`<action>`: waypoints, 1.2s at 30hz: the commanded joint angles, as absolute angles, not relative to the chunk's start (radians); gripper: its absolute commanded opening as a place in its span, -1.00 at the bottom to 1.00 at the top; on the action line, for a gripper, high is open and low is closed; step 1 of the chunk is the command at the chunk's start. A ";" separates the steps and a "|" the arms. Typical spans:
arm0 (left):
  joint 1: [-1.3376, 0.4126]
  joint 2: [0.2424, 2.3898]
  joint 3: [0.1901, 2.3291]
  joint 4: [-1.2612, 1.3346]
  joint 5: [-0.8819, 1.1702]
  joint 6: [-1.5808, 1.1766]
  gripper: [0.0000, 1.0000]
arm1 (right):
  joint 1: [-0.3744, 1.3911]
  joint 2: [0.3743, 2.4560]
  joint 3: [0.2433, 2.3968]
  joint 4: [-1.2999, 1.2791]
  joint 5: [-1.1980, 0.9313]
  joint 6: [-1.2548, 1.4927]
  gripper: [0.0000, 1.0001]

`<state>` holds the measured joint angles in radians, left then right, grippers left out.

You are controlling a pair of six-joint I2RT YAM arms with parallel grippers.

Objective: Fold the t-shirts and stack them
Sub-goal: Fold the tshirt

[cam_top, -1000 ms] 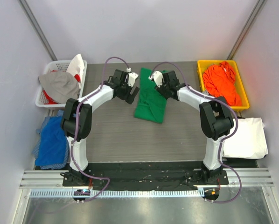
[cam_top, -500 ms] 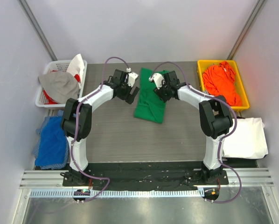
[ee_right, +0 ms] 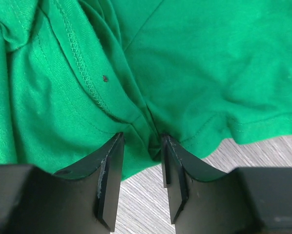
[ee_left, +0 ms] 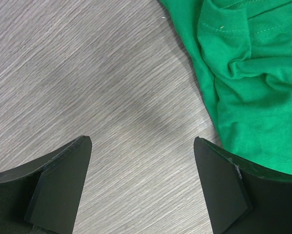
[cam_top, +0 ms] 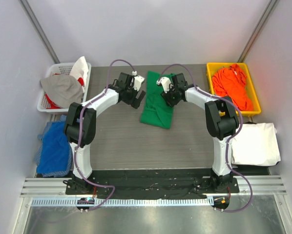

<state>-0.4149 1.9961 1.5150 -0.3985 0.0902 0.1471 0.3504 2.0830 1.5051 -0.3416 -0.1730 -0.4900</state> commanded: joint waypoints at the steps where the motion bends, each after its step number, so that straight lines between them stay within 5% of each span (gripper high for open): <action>1: -0.400 2.002 1.511 -0.356 0.098 0.163 0.82 | 0.337 2.089 1.554 -0.373 -0.262 -0.476 -0.18; 3: -0.402 2.003 1.511 -0.356 0.097 0.161 0.82 | 0.334 2.092 1.552 -0.385 -0.282 -0.479 -0.29; 7: -0.400 2.000 1.508 -0.356 0.098 0.160 0.82 | 0.331 2.085 1.546 -0.394 -0.261 -0.489 -0.88; 9: -0.400 1.996 1.505 -0.356 0.101 0.158 0.82 | 0.331 2.074 1.537 -0.396 -0.249 -0.494 -0.97; 36: -0.399 1.993 1.477 -0.348 0.132 0.141 0.82 | 0.328 2.043 1.646 -0.433 -0.054 -0.529 -0.98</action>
